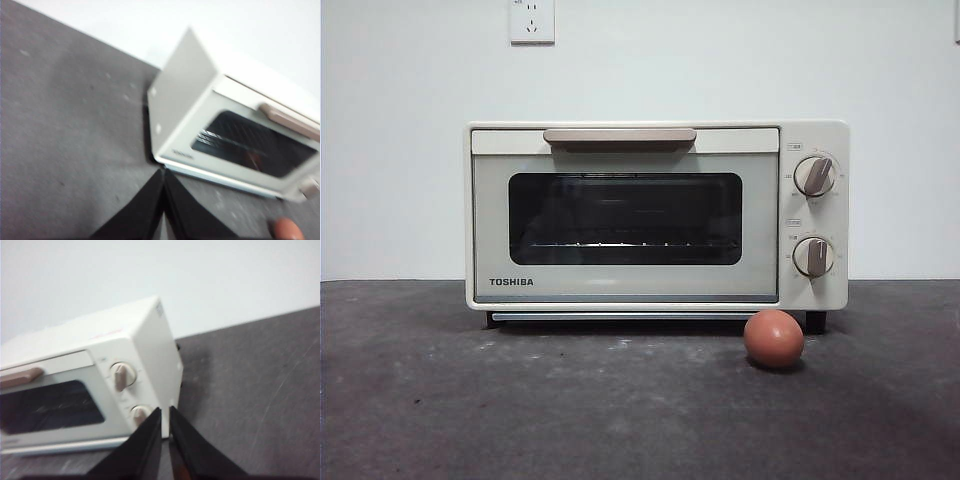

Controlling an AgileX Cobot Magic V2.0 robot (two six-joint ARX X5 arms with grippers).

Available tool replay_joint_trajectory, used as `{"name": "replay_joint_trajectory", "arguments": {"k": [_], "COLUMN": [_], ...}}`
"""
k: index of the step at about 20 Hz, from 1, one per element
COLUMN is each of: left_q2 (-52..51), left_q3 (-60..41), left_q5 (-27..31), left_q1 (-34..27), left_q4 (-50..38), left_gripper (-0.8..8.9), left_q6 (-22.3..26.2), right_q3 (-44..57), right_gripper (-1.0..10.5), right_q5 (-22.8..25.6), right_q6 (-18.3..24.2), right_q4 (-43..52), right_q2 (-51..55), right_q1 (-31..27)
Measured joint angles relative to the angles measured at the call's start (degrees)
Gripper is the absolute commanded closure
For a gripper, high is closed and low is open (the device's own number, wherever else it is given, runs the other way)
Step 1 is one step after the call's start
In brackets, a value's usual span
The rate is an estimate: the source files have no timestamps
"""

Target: Eggoven

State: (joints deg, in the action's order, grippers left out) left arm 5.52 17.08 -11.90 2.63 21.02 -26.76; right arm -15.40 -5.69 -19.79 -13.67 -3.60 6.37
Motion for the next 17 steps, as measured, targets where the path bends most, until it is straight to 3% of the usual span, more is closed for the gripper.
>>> {"name": "replay_joint_trajectory", "arguments": {"k": [8,13,17], "left_q2": [11.3,17.7,21.5], "left_q3": [12.6,17.5,20.1], "left_q5": [-9.6,-18.3,-22.7], "left_q1": [0.0,0.0,0.0], "left_q4": [8.5,13.3,18.8], "left_gripper": [8.07,8.07,8.07], "left_q6": [6.5,10.8,13.8], "right_q3": [-15.3,-24.9,-30.6], "right_gripper": [9.4,9.4,9.4], "right_q5": [-12.5,-20.5,-21.6], "right_q6": [1.7,7.5,12.9], "right_q4": [-15.5,-29.2,-38.8], "right_q2": [-12.5,-22.3,-28.4], "right_q1": [0.0,0.1,0.6]}}
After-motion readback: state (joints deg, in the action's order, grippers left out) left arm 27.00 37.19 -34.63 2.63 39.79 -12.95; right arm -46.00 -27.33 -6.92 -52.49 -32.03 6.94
